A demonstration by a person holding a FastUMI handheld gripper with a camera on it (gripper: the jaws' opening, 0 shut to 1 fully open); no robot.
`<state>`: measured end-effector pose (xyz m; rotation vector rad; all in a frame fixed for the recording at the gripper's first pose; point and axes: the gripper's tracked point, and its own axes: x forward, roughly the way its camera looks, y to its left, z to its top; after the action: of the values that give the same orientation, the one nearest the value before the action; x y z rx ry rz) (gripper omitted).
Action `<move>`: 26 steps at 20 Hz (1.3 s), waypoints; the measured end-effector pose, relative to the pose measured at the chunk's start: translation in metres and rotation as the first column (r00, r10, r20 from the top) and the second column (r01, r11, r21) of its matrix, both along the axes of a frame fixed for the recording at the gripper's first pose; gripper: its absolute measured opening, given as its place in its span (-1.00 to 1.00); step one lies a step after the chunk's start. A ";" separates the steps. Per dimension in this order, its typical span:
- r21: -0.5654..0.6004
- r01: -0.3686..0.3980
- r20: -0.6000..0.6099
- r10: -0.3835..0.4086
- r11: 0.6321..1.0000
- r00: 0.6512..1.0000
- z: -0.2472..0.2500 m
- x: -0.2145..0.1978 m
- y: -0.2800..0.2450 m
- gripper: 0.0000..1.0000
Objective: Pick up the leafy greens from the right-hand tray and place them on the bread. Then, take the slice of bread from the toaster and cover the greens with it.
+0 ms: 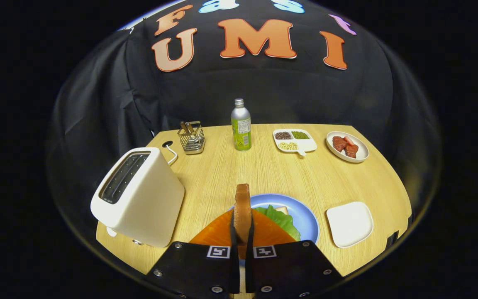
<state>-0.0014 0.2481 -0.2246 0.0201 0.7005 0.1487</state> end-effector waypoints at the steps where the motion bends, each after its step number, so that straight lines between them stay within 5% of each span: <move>1: 0.005 -0.002 -0.007 0.002 1.000 1.000 -0.005 0.000 -0.002 -0.88; 26: 0.088 -0.018 -0.090 0.026 0.996 0.996 -0.033 0.019 -0.068 -0.60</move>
<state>0.0181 0.1800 -0.2576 0.1030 0.7855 0.2005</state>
